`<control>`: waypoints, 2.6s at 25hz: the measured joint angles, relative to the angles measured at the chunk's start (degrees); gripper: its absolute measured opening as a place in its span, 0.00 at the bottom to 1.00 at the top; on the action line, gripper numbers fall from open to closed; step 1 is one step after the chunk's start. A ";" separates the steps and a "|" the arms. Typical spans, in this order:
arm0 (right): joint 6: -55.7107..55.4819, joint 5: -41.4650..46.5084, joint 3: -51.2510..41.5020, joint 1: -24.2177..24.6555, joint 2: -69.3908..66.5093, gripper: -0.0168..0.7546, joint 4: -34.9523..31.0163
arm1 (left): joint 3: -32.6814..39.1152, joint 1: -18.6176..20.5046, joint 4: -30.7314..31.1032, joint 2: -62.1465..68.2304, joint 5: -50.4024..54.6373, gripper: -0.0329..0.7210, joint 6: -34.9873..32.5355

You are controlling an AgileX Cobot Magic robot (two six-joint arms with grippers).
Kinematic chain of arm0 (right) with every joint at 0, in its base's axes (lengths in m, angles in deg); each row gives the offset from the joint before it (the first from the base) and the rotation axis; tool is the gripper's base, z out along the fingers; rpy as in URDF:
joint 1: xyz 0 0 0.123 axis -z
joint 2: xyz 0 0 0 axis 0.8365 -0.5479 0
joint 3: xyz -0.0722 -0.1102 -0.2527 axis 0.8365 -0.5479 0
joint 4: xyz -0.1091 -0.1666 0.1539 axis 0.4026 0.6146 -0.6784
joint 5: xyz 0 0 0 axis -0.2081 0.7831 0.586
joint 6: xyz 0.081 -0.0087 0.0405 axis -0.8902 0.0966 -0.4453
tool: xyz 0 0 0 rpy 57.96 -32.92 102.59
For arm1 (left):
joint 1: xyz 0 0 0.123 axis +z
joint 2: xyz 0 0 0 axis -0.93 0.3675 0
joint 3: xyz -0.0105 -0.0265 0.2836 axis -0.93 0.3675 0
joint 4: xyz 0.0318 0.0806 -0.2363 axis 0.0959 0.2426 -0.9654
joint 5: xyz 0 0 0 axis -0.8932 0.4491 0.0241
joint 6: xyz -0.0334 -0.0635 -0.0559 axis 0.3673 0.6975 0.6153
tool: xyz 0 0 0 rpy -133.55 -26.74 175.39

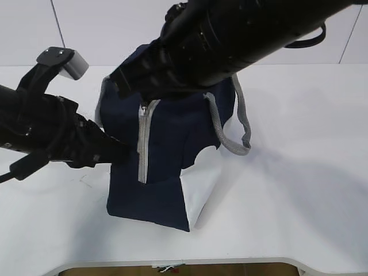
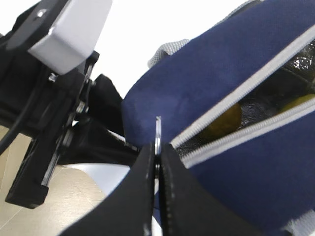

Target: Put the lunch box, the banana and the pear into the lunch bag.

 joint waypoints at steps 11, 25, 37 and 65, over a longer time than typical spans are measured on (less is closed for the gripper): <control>0.10 -2.16 0.00 0.00 0.00 0.04 3.33 | 0.00 0.00 5.69 -0.52 2.20 0.04 -0.12; -0.15 -8.22 0.00 0.94 -0.06 0.04 13.09 | 0.00 0.00 12.58 -6.68 4.02 0.04 -0.12; -3.25 -10.76 0.10 5.97 -3.04 0.04 13.17 | 0.00 0.00 17.40 -6.68 6.10 0.04 0.51; -4.04 -15.40 7.02 15.05 -12.62 0.04 13.62 | 0.21 6.47 23.63 -14.57 7.27 0.04 4.87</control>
